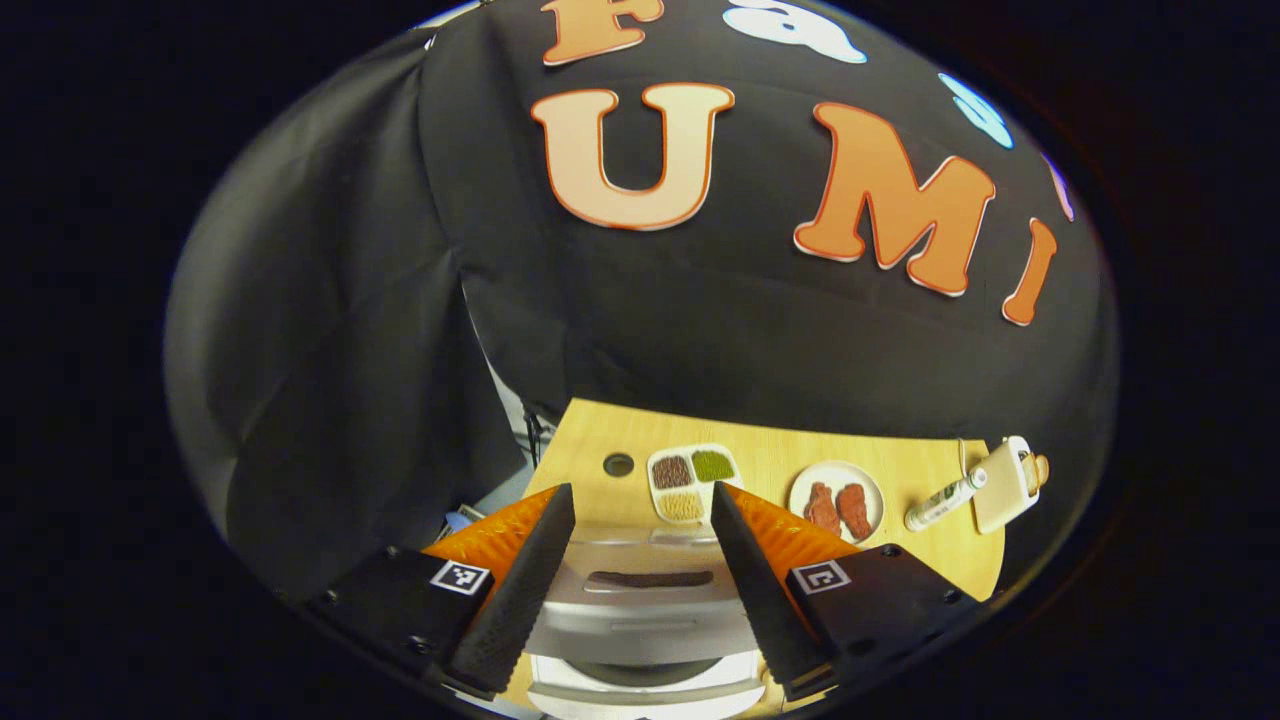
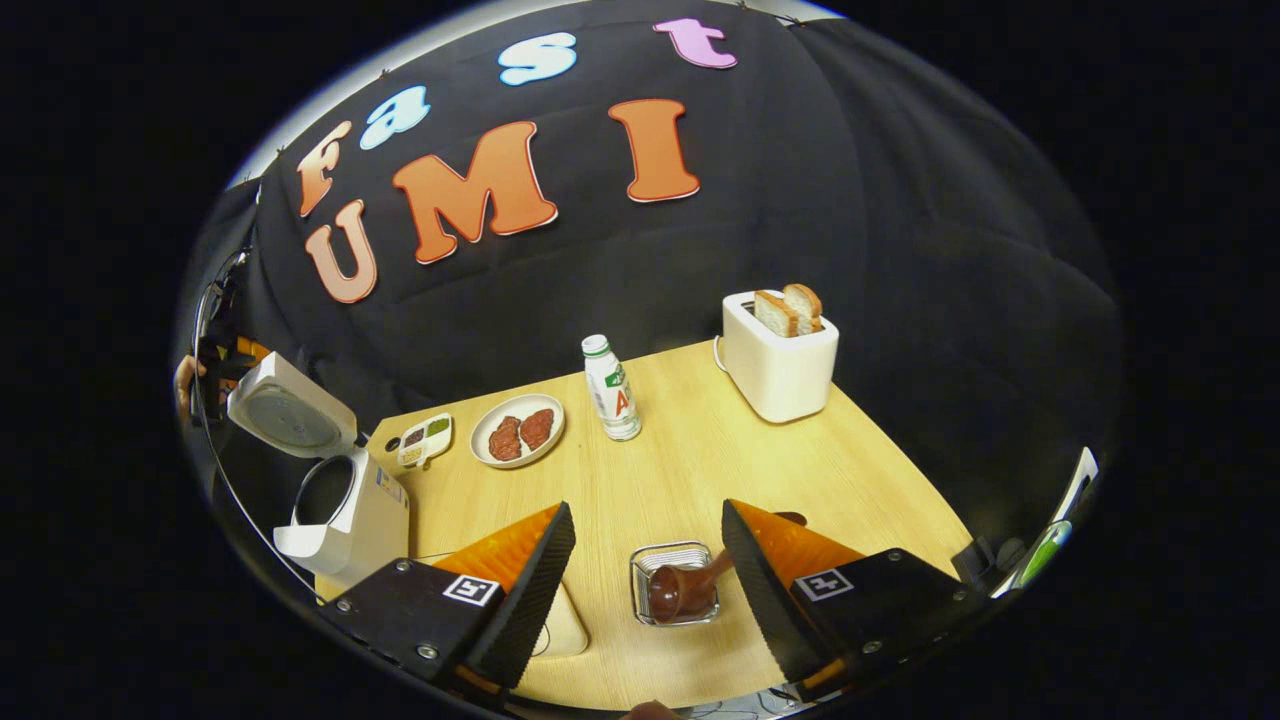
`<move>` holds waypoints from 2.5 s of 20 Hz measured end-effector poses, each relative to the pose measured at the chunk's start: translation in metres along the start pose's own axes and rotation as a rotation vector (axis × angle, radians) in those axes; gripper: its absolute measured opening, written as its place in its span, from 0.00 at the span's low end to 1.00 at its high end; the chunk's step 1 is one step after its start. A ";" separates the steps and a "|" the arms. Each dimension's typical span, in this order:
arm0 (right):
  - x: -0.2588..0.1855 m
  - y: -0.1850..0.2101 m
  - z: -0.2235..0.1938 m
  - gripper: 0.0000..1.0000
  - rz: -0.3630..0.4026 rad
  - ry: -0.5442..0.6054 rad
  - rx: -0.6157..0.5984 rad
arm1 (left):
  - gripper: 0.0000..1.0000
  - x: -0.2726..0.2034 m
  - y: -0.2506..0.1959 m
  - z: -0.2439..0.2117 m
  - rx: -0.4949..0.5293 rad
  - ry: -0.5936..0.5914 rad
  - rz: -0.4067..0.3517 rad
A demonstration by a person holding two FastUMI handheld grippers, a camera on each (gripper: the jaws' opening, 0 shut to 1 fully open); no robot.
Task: Close the left gripper, press the button to open the rice cooker; take a wooden spoon from the chopstick holder with the right hand, scoop a spoonful of rice and pour it into the rice cooker, then put the wooden spoon back into the chopstick holder.
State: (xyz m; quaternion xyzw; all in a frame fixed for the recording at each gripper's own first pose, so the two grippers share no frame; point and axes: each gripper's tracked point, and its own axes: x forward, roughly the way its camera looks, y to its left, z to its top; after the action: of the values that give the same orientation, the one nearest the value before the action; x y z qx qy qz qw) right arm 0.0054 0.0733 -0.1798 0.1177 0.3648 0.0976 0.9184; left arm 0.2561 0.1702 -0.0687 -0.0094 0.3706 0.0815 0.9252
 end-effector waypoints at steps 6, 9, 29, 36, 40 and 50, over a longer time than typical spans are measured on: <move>0.013 0.030 0.001 0.92 0.056 0.010 -0.068 | 0.94 -0.013 -0.003 -0.092 0.006 0.070 -0.011; 0.018 0.048 -0.001 0.92 0.093 0.019 -0.086 | 0.94 -0.004 -0.003 -0.140 0.005 0.136 0.010; -0.034 0.108 0.089 0.92 0.172 -0.358 -0.194 | 0.94 -0.098 -0.045 -0.090 0.088 -0.478 -0.029; -0.072 0.153 0.129 0.92 0.220 -0.596 -0.283 | 0.94 -0.166 -0.076 -0.067 0.084 -0.703 -0.097; -0.076 0.178 0.127 0.92 0.254 -0.647 -0.321 | 0.95 -0.186 -0.078 -0.073 0.088 -0.746 -0.101; -0.070 0.201 0.123 0.92 0.301 -0.631 -0.310 | 1.00 -0.188 -0.090 -0.093 0.117 -0.745 -0.091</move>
State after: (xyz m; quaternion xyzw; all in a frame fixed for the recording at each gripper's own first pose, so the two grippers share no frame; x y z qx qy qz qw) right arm 0.0221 0.2283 0.0100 0.0539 0.0237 0.2444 0.9679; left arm 0.0731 0.0475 -0.0110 0.0573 0.0121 0.0171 0.9981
